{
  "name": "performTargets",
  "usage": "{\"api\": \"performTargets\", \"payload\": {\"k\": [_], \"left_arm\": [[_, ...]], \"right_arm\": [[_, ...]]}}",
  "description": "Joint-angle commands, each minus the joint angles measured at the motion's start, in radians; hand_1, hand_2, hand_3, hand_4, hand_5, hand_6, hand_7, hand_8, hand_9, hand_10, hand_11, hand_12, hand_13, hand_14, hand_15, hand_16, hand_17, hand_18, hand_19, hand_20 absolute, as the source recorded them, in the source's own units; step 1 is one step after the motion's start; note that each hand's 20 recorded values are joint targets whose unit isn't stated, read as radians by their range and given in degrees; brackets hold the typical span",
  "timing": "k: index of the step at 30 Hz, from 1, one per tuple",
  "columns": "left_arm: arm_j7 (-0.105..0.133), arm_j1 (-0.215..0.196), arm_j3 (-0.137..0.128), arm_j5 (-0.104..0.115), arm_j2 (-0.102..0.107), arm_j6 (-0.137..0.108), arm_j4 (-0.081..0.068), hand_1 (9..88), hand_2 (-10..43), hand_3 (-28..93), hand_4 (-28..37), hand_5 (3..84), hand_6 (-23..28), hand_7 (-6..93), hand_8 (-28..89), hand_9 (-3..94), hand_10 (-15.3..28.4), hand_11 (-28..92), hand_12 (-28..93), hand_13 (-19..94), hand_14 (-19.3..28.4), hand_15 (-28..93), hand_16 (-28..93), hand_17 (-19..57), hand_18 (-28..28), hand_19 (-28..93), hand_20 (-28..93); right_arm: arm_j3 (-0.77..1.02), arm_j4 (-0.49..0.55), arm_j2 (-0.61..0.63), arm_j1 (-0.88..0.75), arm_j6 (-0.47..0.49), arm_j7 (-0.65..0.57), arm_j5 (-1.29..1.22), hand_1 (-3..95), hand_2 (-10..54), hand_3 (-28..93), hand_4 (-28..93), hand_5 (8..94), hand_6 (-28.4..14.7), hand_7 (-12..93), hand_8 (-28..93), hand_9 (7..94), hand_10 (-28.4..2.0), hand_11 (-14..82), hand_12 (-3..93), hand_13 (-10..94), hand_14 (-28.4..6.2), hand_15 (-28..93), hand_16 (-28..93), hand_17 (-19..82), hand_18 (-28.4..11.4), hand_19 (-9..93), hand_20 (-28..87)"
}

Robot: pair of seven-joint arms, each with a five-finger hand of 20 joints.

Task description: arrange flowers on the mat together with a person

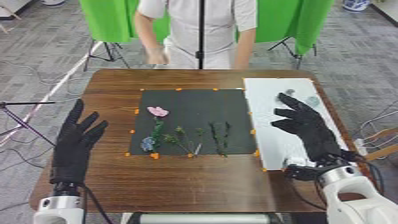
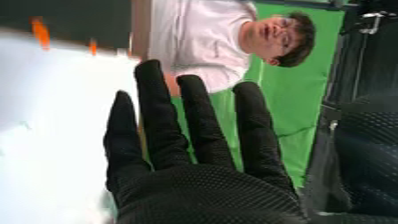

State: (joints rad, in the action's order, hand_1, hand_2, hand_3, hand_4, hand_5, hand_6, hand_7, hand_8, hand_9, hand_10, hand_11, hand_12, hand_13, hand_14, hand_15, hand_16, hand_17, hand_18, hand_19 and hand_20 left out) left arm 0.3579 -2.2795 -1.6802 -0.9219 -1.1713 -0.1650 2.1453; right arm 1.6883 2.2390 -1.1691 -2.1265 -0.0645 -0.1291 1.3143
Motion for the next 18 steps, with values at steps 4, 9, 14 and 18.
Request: {"api": "performTargets", "payload": {"k": [4, 9, 14, 18], "left_arm": [[0.004, -0.006, 0.009, 0.013, 0.022, -0.015, -0.001, 19.2, 4.0, 75, -28.3, 23.0, -4.7, 12.6, -10, 28.1, 12.0, 9, 14, 24, 18.9, 23, 1, -9.2, 27.0, 47, 2], [0.011, -0.011, 0.004, 0.013, 0.03, -0.02, 0.004, 19.3, 4.0, 75, -28.3, 23.1, -4.7, 12.6, -10, 28.1, 12.2, 9, 14, 24, 18.9, 23, 0, -9.3, 27.1, 47, 2], [0.018, -0.006, 0.006, 0.018, 0.039, -0.027, 0.004, 19.6, 3.9, 75, -28.3, 23.1, -4.6, 12.6, -10, 28.0, 12.1, 9, 14, 24, 19.0, 23, 0, -9.2, 27.0, 47, 2], [0.025, -0.005, 0.007, 0.022, 0.044, -0.031, 0.005, 19.9, 4.0, 75, -28.3, 23.1, -4.6, 12.6, -10, 28.1, 12.1, 9, 14, 24, 19.0, 23, 0, -9.2, 27.0, 47, 2]], "right_arm": [[0.017, -0.019, 0.318, 0.096, -0.304, -0.389, 0.474, 22.3, 7.1, 65, -24, 37.8, 1.0, 15, -9, 46.6, -18.0, 35.5, 18.9, 44, -17.5, 69, 13, 12, -24.1, 65, 37], [-0.026, -0.085, 0.394, 0.178, -0.254, -0.573, 0.635, 27.3, 4.8, 65, -23, 40.2, 0.8, 18, -11, 49.3, -17.6, 45.0, 19.2, 50, -15.4, 74, 13, 17, -22.9, 71, 37], [-0.143, -0.178, 0.458, 0.314, -0.142, -0.701, 0.744, 29.0, 3.2, 64, -22, 40.8, 1.1, 18, -11, 49.9, -17.3, 48.2, 19.2, 52, -14.5, 75, 13, 18, -22.9, 72, 36], [-0.267, -0.275, 0.495, 0.433, -0.077, -0.726, 0.791, 29.9, 2.2, 65, -22, 40.9, 1.3, 19, -11, 49.7, -17.3, 48.1, 18.7, 52, -14.1, 75, 13, 18, -23.2, 71, 35]]}}
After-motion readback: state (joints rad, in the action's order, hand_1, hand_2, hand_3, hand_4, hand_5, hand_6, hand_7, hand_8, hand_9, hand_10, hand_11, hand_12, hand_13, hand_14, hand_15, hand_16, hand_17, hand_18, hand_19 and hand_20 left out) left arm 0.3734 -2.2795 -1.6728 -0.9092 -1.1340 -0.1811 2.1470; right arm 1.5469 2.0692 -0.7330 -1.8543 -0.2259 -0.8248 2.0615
